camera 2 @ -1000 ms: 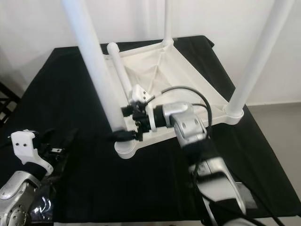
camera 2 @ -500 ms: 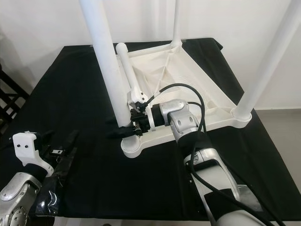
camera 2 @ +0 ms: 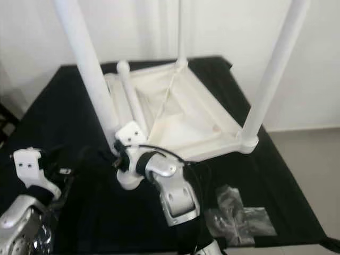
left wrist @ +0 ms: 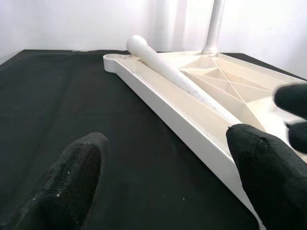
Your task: Building children table
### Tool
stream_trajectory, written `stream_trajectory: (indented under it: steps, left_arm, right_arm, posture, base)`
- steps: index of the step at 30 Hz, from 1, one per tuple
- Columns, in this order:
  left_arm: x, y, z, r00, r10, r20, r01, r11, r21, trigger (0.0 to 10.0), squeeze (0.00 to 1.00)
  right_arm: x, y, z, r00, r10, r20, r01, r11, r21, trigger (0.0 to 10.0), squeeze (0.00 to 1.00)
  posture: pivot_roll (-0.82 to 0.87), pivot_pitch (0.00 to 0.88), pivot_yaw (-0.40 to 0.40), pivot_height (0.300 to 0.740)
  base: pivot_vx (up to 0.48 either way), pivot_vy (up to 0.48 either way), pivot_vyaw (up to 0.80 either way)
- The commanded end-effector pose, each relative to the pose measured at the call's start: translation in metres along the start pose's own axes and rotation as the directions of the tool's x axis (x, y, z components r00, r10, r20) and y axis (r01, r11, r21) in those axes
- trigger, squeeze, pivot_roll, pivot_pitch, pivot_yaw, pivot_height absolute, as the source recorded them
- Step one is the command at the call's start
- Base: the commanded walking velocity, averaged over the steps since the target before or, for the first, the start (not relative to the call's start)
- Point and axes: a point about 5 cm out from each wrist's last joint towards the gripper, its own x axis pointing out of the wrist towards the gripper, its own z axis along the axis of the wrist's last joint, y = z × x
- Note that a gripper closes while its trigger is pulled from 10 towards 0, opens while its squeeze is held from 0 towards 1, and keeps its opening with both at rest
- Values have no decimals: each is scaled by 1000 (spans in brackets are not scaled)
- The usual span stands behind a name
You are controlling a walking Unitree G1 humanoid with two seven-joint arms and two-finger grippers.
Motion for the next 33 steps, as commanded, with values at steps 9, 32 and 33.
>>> stream_trajectory:
  steps: [9,32,33]
  left_arm:
    - [-1,0,-4,1000,28,-1,-28,1000,-1,10000,0]
    - [-10,17,-3,970,238,-50,-233,968,89,10000,0]
    - [-10,17,-3,970,238,-50,-233,968,89,10000,0]
  right_arm:
    - [-14,-4,4,996,72,47,-77,991,113,10000,1000]
    - [-130,-17,-37,994,109,-10,-107,985,135,10000,0]
    - [-130,-17,-37,994,109,-10,-107,985,135,10000,0]
  posture:
    - [-28,73,36,740]
    - [-97,50,65,740]
    - [-97,50,65,740]
  base:
    - [0,0,0]
    - [0,0,0]
    - [0,0,0]
